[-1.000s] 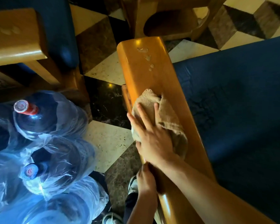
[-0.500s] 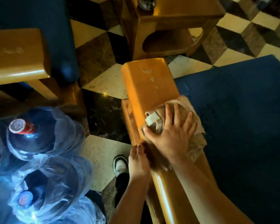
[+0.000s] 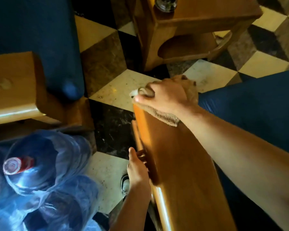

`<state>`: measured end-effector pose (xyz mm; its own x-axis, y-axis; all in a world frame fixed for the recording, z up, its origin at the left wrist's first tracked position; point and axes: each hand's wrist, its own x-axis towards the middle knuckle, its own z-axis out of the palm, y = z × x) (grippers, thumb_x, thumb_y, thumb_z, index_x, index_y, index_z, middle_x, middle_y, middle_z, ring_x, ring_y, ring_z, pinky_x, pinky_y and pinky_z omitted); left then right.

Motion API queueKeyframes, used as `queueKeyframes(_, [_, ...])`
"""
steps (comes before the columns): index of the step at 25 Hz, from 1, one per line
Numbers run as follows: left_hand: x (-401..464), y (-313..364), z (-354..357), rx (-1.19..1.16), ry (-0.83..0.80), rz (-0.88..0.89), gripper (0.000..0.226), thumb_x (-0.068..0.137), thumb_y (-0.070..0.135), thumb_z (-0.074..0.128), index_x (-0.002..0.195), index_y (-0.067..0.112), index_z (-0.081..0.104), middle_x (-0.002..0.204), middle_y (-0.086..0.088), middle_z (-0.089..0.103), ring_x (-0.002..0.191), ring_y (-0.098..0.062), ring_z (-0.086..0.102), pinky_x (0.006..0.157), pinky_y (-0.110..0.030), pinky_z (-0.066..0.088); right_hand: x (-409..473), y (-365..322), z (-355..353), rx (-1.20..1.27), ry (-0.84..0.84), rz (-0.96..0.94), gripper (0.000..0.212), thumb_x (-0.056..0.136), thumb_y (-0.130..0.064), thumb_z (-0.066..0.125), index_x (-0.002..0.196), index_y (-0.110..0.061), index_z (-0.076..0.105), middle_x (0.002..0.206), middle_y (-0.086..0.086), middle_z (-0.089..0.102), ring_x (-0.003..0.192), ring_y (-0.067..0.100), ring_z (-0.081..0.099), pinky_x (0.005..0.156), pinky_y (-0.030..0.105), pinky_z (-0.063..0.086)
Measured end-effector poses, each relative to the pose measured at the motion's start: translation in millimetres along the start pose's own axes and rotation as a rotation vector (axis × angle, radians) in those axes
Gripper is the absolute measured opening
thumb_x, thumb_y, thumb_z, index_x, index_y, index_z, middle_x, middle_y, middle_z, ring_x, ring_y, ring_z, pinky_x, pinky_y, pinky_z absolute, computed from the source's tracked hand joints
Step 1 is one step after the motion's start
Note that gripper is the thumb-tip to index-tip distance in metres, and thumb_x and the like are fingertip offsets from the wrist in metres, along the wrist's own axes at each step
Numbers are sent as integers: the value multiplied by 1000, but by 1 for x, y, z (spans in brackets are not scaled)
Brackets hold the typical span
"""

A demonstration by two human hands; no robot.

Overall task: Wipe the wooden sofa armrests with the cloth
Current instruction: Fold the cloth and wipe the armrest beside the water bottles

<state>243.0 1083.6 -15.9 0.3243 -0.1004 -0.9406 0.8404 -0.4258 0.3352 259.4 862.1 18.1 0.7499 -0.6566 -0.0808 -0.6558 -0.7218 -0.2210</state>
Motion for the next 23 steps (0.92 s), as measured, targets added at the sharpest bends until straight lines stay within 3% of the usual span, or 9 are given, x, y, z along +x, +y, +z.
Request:
queueKeyframes(2, [-3, -3, -3, -9, -10, -41, 62, 100, 66, 38, 95, 16, 74, 98, -14, 77, 96, -33, 72, 94, -49, 57, -2, -25, 9, -28, -55, -242, 57, 81, -80, 56, 103, -31, 72, 99, -9, 74, 95, 24, 68, 90, 43, 50])
queueKeyframes(4, [-5, -7, -7, -31, -18, -74, 63, 102, 63, 35, 100, 13, 74, 101, -15, 77, 99, -34, 72, 95, -50, 57, -22, -43, 19, -98, -38, -419, 43, 85, -62, 58, 115, -34, 73, 119, -12, 71, 122, 26, 59, 107, 51, 39])
queueKeyframes(7, [-7, -23, -12, -25, 10, -134, 62, 105, 56, 34, 104, 9, 75, 99, -18, 78, 97, -36, 72, 94, -50, 58, -69, -37, 22, -98, -100, -557, 34, 86, -39, 53, 112, -34, 75, 140, -14, 62, 155, 32, 27, 128, 55, 11])
queueKeyframes(11, [-4, -30, -23, -135, 2, -230, 55, 104, 50, 42, 106, 4, 72, 78, -17, 73, 72, -33, 65, 63, -37, 50, -166, -10, 28, 39, -110, -575, 28, 93, -49, 64, 117, -35, 69, 162, -11, 43, 161, 31, 15, 128, 60, 11])
queueKeyframes(14, [6, -22, -28, -142, -123, -160, 54, 105, 50, 43, 104, 6, 73, 89, -20, 78, 82, -35, 71, 66, -39, 56, -212, 4, 32, 17, -27, -366, 64, 87, -75, 63, 140, -40, 55, 171, -7, 28, 161, 36, 13, 122, 70, 18])
queueKeyframes(16, [9, -16, -27, -58, -181, -41, 54, 104, 53, 44, 102, 9, 76, 79, -9, 79, 77, -27, 72, 65, -37, 56, -193, 4, 31, -64, 40, -80, 84, 81, -88, 53, 150, -41, 45, 172, -2, 24, 160, 40, 12, 122, 71, 17])
queueKeyframes(18, [9, -8, -22, 47, -195, 89, 49, 103, 55, 44, 106, 17, 75, 85, -3, 80, 84, -24, 74, 70, -38, 57, -142, 5, 23, -90, 102, 199, 94, 78, -95, 45, 155, -42, 36, 171, 2, 25, 154, 46, 23, 121, 66, 26])
queueKeyframes(21, [7, -1, -16, 141, -181, 264, 40, 101, 54, 44, 119, 25, 66, 109, -7, 75, 102, -27, 72, 91, -52, 59, -72, 33, 7, 259, 72, 508, 99, 73, -92, 55, 153, -38, 33, 158, 8, 38, 136, 44, 50, 106, 55, 47])
queueKeyframes(23, [-1, -6, -16, 226, -172, 345, 44, 96, 56, 44, 126, 28, 61, 114, -6, 70, 103, -23, 68, 92, -50, 58, -75, 56, 3, 476, 31, 643, 98, 72, -88, 60, 151, -35, 37, 146, 5, 55, 130, 34, 58, 103, 44, 48])
